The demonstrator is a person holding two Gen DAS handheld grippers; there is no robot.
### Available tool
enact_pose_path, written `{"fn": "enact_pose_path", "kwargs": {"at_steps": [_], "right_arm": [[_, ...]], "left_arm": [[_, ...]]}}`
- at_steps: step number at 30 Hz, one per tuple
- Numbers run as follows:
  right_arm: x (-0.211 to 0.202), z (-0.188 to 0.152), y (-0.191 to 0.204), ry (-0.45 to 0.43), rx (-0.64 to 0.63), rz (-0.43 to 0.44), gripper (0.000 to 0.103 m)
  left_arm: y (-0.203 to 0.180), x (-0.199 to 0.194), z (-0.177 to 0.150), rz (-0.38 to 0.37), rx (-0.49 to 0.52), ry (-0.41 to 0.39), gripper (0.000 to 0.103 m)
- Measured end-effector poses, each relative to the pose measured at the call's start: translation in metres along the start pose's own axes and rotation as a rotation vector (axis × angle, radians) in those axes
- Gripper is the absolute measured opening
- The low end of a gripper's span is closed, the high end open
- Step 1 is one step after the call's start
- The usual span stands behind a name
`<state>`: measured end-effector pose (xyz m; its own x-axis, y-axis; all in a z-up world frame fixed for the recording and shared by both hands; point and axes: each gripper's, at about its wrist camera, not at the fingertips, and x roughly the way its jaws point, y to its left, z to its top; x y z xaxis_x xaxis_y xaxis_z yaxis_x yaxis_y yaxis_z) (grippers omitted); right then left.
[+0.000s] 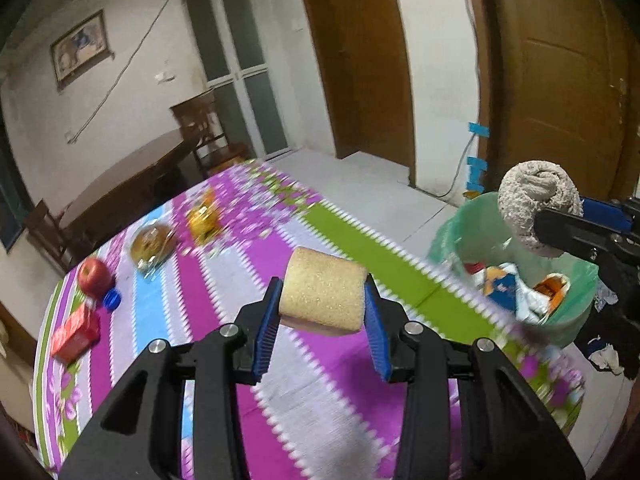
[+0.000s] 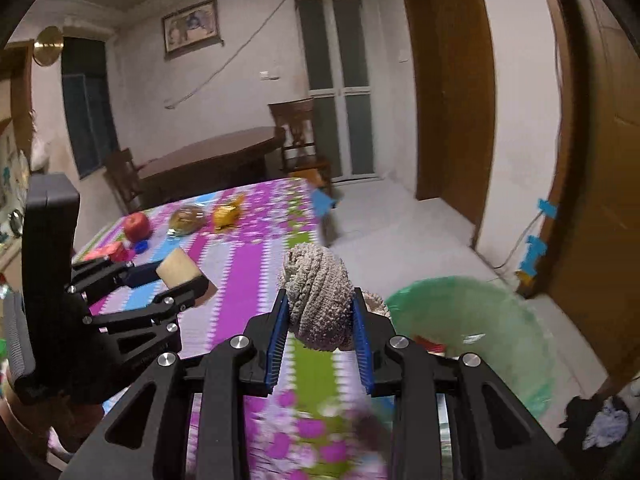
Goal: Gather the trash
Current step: 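Carry the sponge block and knitted ball over the green bin with both tools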
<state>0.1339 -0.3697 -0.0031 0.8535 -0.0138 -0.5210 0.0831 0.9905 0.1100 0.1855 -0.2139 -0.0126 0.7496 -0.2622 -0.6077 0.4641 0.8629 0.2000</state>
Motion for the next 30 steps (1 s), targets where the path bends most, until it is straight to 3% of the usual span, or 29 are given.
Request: {"fn": "enact_pose_path", "kwargs": {"at_steps": [13, 22, 30], "right_arm": [[-0.03, 0.008, -0.113, 0.083, 0.053, -0.242, 0.032], [-0.025, 0.009, -0.162, 0.188, 0.106, -0.29, 0.032], [0.002, 0.007, -0.18, 0.292, 0.164, -0.282, 0.032]], "left_arm": [[-0.096, 0.031, 0.049, -0.148, 0.136, -0.017, 0.038], [-0.143, 0.051, 0.065, -0.24, 0.237, 0.02, 0.038], [-0.163, 0.067, 0.07, -0.33, 0.29, 0.076, 0.038]]}}
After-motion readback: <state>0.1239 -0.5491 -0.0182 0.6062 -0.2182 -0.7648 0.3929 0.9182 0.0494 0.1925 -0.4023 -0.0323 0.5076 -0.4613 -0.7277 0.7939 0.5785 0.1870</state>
